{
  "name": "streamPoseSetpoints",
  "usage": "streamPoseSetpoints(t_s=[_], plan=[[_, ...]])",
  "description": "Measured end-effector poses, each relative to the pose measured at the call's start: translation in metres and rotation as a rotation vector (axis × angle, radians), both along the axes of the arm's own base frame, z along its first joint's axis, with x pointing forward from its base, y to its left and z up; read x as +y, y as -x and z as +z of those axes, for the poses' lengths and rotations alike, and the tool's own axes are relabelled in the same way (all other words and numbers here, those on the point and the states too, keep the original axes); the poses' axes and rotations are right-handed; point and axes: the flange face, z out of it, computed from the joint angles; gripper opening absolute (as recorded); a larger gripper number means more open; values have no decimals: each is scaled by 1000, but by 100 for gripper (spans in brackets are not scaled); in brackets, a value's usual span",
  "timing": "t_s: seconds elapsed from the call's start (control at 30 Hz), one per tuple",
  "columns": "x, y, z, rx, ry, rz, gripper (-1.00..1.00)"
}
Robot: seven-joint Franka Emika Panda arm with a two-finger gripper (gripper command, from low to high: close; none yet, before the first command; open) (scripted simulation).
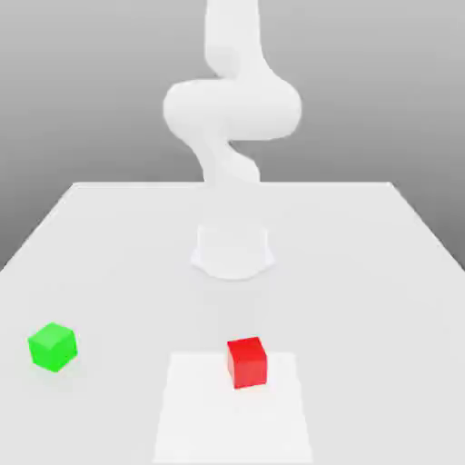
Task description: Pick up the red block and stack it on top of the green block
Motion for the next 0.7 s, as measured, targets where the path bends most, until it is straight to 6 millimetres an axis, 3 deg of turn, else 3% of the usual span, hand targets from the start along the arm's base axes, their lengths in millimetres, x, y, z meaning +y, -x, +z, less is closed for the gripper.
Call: streamPoseSetpoints(t_s=[0.13, 0.3, 0.43, 0.57, 0.7], plan=[[4, -38, -99, 150, 19, 41, 0], [11, -52, -224, 335, 43, 96, 0], [16, -35, -325, 492, 62, 144, 0], [19, 8, -427, 667, 83, 200, 0], [20, 22, -480, 714, 89, 216, 0]])
